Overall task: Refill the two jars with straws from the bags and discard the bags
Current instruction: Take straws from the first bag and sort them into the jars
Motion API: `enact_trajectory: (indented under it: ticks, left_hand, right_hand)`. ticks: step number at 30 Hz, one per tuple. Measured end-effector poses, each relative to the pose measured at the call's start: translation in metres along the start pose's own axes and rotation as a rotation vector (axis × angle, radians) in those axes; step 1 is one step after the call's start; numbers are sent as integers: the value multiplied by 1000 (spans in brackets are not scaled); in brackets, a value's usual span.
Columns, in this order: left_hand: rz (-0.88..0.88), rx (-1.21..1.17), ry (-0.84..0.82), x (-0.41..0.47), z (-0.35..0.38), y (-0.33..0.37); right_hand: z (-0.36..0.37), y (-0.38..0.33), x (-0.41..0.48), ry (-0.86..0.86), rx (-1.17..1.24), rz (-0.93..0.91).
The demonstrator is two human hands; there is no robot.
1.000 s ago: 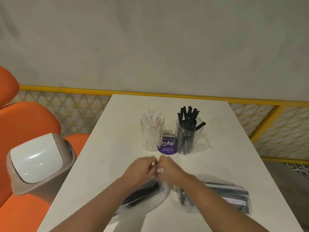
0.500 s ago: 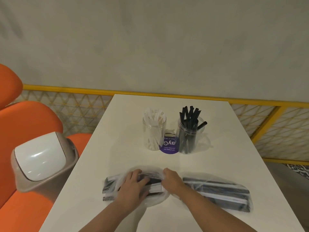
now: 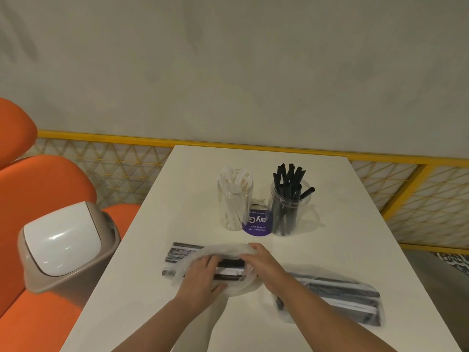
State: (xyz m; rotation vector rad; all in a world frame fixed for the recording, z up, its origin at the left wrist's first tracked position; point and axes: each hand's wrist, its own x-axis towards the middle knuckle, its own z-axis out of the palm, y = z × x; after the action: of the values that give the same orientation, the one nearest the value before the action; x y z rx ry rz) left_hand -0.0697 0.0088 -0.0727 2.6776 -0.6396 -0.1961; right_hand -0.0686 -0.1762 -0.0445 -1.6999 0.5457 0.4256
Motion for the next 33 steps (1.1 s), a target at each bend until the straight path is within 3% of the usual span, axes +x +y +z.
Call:
enact_trajectory:
  ticks: [4, 9, 14, 17, 21, 25, 27, 33]
  left_hand:
    - [69, 74, -75, 7, 10, -13]
    - [-11, 160, -80, 18, 4, 0]
    - [27, 231, -107, 32, -5, 4]
    - [42, 288, -136, 38, -10, 2]
    - [53, 394, -190, 38, -12, 2]
    - [145, 419, -83, 32, -14, 3]
    - [127, 408, -128, 28, -13, 4]
    - [13, 445, -266, 35, -13, 7]
  right_hand:
    - [-3, 0, 1, 63, -61, -26]
    - [-2, 0, 2, 68, 9, -50]
    - [-1, 6, 7, 36, -103, 28]
    - [-2, 7, 10, 119, -179, 15]
    - [-4, 9, 15, 217, -77, 57]
    - [-3, 8, 15, 149, 137, 185]
    - [-4, 9, 14, 97, 203, 201]
    - [-2, 12, 15, 67, 147, 216]
